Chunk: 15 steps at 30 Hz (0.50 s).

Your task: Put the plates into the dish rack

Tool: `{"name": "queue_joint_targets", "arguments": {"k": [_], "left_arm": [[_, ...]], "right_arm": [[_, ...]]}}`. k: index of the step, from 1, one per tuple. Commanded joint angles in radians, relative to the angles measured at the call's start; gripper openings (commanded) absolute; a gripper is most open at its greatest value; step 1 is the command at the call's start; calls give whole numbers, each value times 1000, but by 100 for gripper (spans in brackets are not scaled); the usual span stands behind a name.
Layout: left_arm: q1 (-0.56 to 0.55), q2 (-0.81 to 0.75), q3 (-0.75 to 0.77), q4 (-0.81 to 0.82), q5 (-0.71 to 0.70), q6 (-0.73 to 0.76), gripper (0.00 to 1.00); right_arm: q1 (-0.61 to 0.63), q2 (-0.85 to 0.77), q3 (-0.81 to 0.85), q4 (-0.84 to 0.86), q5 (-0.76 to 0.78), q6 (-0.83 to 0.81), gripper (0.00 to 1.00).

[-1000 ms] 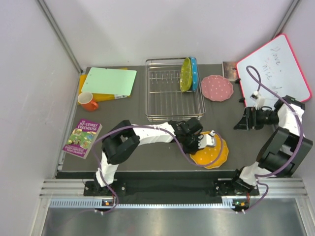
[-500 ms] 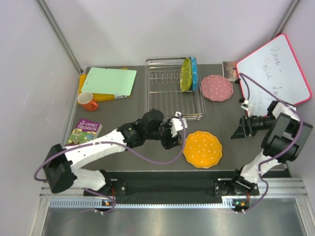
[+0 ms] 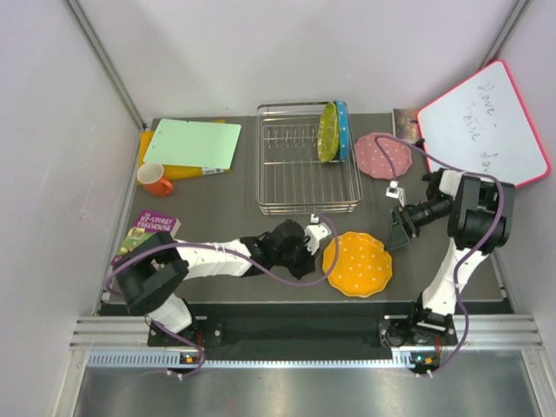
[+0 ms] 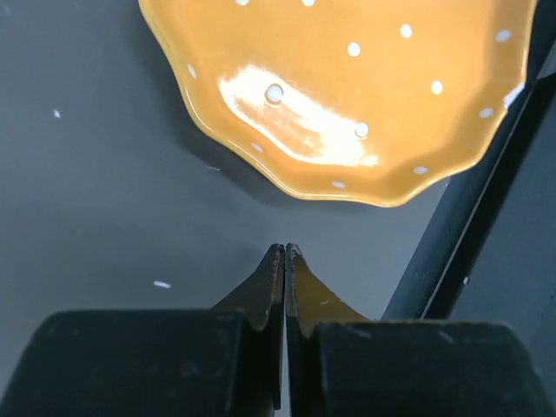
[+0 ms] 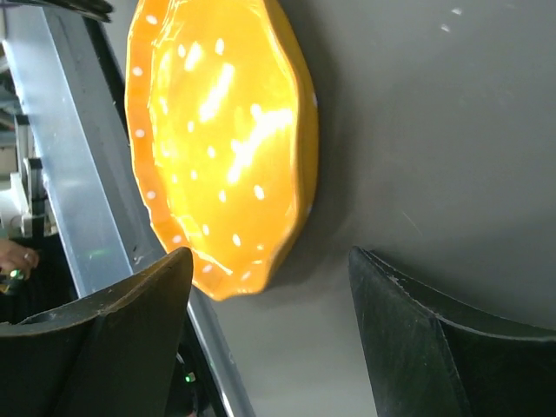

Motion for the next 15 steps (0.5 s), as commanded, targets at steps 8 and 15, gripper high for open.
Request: {"name": "queue_joint_targets", "arguments": {"k": [8, 15], "left_arm": [[-75, 180, 35, 310, 5, -240, 0], [-113, 273, 113, 362, 1, -271, 0]], "right_arm": [[106, 86, 13, -66, 15, 18, 70], [145, 135, -10, -51, 41, 10, 67]]}}
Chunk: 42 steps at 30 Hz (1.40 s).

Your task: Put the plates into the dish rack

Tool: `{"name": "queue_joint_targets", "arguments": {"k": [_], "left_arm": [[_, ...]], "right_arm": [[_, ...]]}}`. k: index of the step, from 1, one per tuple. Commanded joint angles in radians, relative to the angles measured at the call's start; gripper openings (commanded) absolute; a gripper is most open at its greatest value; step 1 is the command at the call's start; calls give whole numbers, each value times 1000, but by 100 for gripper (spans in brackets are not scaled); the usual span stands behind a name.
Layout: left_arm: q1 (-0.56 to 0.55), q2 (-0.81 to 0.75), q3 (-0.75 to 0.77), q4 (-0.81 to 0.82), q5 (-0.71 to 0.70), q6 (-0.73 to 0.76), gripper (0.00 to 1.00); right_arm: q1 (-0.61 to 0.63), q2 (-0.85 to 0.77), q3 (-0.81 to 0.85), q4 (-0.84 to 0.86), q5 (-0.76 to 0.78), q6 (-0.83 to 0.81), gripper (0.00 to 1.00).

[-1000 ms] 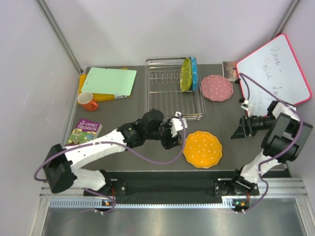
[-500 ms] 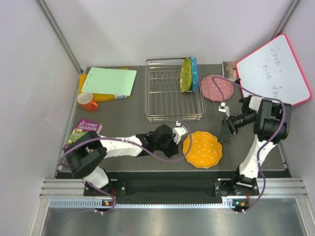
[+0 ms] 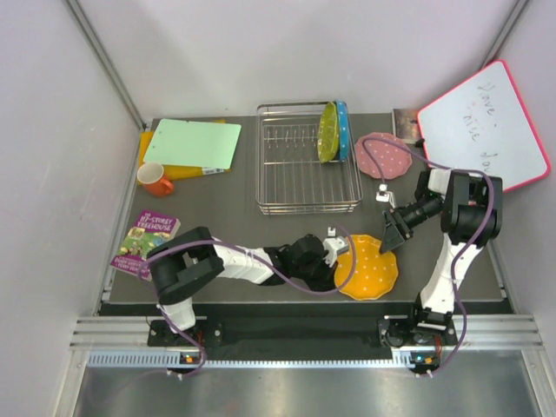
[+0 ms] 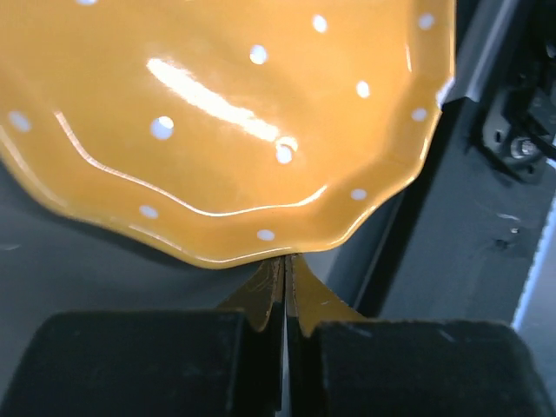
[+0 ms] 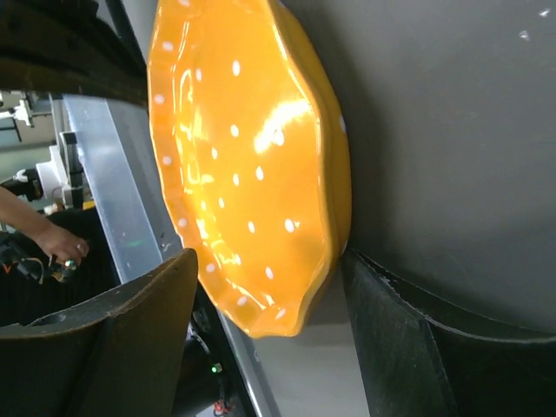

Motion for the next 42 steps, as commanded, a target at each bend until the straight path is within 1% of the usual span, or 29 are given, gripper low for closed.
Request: {"name": "queue_joint_targets", "arguments": {"k": [1, 4, 8, 10, 18, 21, 22, 24, 25, 26, 27, 28, 29, 30, 31, 32, 33, 34, 35, 36, 37, 38, 40, 41, 42], "left_arm": [[-5, 78, 99, 158, -73, -31, 0], [-5, 99, 134, 170, -114, -17, 0], [-4, 139, 173, 189, -146, -11, 0], [-1, 162, 199, 189, -154, -12, 0], [10, 219, 303, 161, -205, 0, 0], [13, 221, 317, 125, -199, 8, 0], [13, 216, 318, 108, -199, 17, 0], [16, 182, 315, 54, -203, 34, 0], [24, 165, 311, 33, -200, 69, 0], [30, 146, 303, 13, -199, 90, 0], [41, 92, 282, -32, -197, 112, 1], [66, 60, 266, -41, -191, 162, 3], [79, 25, 248, -55, -186, 195, 6], [91, -50, 218, -66, -191, 227, 12], [108, -86, 210, -111, -195, 329, 18], [108, -118, 211, -150, -214, 404, 21], [108, -166, 240, -196, -249, 475, 23], [107, -183, 262, -287, -307, 570, 27], [107, -200, 297, -302, -462, 590, 28], [110, -230, 303, -338, -523, 607, 31], [122, -253, 300, -339, -565, 662, 35], [133, -279, 280, -339, -586, 682, 41], [168, -370, 245, -325, -582, 722, 44], [179, -399, 207, -308, -585, 730, 45], [191, -451, 191, -310, -590, 741, 45]], "right_arm": [[58, 74, -40, -5, 25, -43, 66], [69, 98, -63, -24, 40, -80, 63], [69, 134, -83, -36, 48, -115, 56], [69, 158, -73, -73, 40, -151, 53], [70, 198, -59, -82, 50, -155, 49], [64, 186, -57, -82, 36, -155, 33], [52, 172, -54, -83, 31, -155, 20], [24, 143, -33, -82, 11, -154, 8], [-12, 99, -21, -83, 2, -149, 0], [-35, 73, 8, -85, -7, -139, 0], [-57, 42, 27, -86, -22, -132, 0], [-97, -22, 47, -85, -29, -126, 0], [-117, -58, 88, -86, -32, -113, 0], [-135, -94, 110, -90, -32, -109, 0], [-163, -171, 128, -90, -27, -111, 0], [-175, -208, 159, -88, -23, -131, 0], [-184, -242, 173, -87, -21, -132, 0], [-200, -295, 192, -88, -29, -123, 0], [-207, -320, 235, -88, -39, -88, 0], [-215, -343, 260, -88, -82, -68, 0], [-229, -387, 284, -88, -104, -48, 0], [-230, -404, 342, -87, -122, -1, 0], [-235, -443, 410, -85, -182, 50, 0], [-237, -448, 491, -82, -205, 112, 0], [-238, -451, 537, -82, -251, 150, 0]]}}
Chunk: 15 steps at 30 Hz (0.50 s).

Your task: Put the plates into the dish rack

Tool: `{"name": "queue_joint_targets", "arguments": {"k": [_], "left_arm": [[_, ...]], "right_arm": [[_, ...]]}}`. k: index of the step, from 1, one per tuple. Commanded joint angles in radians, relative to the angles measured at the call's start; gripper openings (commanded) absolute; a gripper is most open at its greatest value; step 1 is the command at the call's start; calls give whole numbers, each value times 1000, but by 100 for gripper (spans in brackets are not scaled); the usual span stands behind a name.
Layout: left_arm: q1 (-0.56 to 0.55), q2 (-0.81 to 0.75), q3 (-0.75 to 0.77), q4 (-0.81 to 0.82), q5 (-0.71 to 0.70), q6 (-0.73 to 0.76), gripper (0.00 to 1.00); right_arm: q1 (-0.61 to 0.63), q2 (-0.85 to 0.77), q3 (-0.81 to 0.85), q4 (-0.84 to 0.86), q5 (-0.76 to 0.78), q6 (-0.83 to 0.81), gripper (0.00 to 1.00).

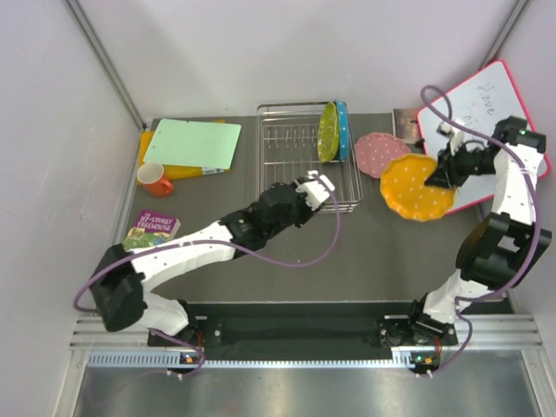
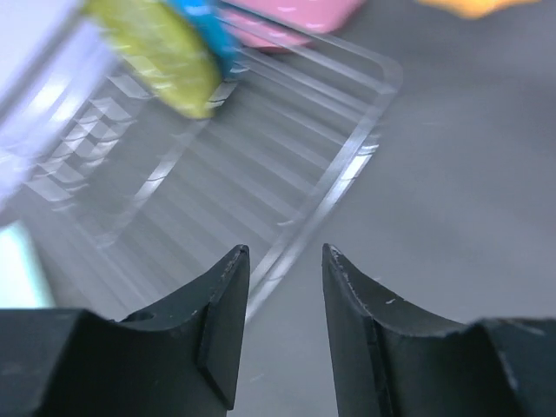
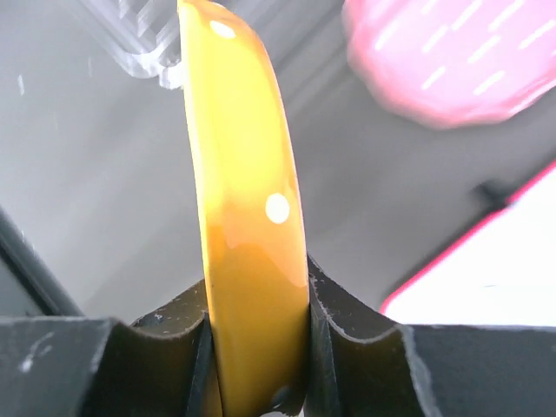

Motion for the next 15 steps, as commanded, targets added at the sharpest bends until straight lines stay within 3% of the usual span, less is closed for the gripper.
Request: {"name": "queue_joint_targets", "arguments": {"k": [1, 3, 4, 5, 6, 7, 8, 9, 10, 11, 12, 14, 15], "left_arm": [[66, -157, -78, 3, -132, 170, 45], [92, -207, -78, -1, -161, 178, 45], [144, -224, -72, -7, -155, 158, 45], [179, -240, -53, -15, -147, 140, 45], [222, -266, -49, -17, -117, 123, 45], [333, -278, -46, -17, -106, 78, 45], [397, -306, -38, -17, -106, 31, 47], [460, -318, -38, -32, -109, -52, 52], [556, -332, -46, -47, -115, -65, 55], [581, -368, -76, -37, -136, -66, 58], [594, -388, -96, -29, -156, -40, 60], [600, -451, -148, 17, -166, -14, 61], [606, -471, -159, 14, -154, -13, 63]], "right_arm": [[1, -75, 291, -148, -254, 195, 0], [6, -52, 418, -113, -280, 388, 0], [27, -47, 494, -52, -268, 637, 0], [49, -62, 501, 141, -230, 756, 0], [81, -91, 492, 242, -46, 853, 0], [165, -159, 448, 410, 35, 977, 0], [205, -191, 414, 491, 84, 1021, 0], [251, -251, 380, 569, 246, 1071, 0], [355, -269, 331, 684, 331, 1128, 0], [397, -276, 329, 710, 408, 1159, 0], [473, -259, 338, 723, 586, 1179, 0], [599, -230, 364, 754, 713, 1236, 0], [638, -205, 368, 769, 884, 1248, 0]]}}
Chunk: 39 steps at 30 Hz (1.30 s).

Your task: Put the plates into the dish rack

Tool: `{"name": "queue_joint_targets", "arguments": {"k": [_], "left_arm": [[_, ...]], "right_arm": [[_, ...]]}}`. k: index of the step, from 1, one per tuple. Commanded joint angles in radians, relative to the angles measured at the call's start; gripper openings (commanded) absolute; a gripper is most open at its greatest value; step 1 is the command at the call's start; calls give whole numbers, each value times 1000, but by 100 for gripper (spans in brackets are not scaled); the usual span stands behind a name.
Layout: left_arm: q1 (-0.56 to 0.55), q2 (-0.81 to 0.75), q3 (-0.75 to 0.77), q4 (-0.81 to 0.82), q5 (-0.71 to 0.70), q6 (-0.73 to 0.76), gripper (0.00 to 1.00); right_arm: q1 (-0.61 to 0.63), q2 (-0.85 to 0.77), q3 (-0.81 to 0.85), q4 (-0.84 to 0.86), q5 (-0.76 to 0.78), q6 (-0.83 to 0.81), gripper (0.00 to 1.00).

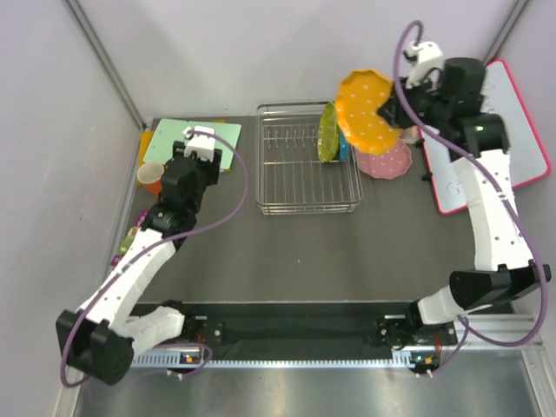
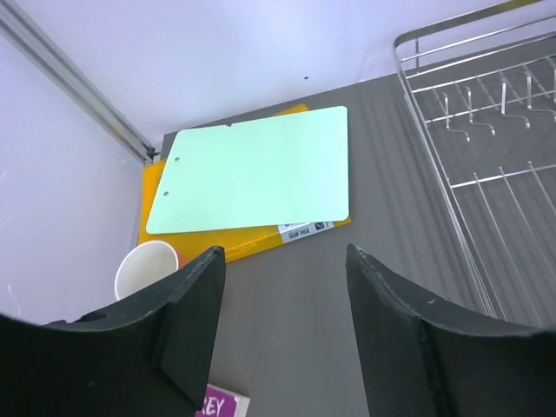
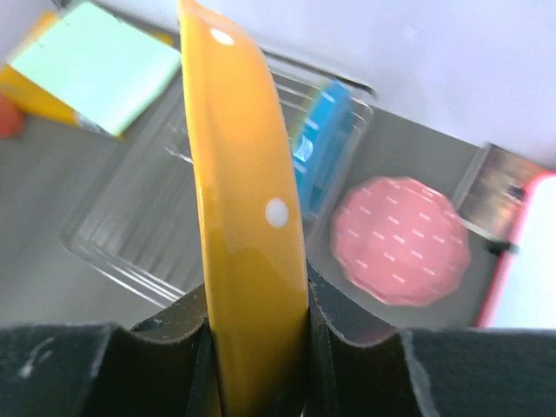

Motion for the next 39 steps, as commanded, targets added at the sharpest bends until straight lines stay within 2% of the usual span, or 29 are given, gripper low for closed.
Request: {"name": "queue_joint_targets", "arguments": {"k": [1, 2, 3, 6, 9, 10, 14, 16, 24, 33, 39], "left_arm": [[0, -130, -68, 20, 25, -24, 65], [5, -157, -74, 9, 41, -37, 65], [14, -170, -76, -32, 62, -61, 65], [34, -214, -96, -84, 121, -93, 67], [54, -254, -128, -112, 153, -107, 68], [60, -267, -137, -118, 159, -110, 68], [91, -288, -154, -133, 174, -126, 68], [109, -294, -152, -142, 187, -130, 68], [134, -293, -160, -142, 236, -147, 69], [135, -271, -165, -126, 269, -158, 69], [135, -264, -165, -124, 286, -182, 69]], "right_arm": [[247, 21, 51, 319, 541, 232, 0], [290, 45, 69, 328, 629, 216, 0], [326, 105, 92, 340, 819, 205, 0], [461, 255, 259, 420, 1109, 139, 0], [536, 402, 385, 538, 1272, 24, 0], [547, 429, 404, 587, 1280, 16, 0], [604, 509, 408, 653, 1332, -21, 0], [613, 539, 389, 683, 1409, -2, 0], [605, 625, 404, 671, 1412, 37, 0], [562, 661, 361, 473, 1254, 211, 0], [552, 687, 378, 456, 1210, 222, 0]]}}
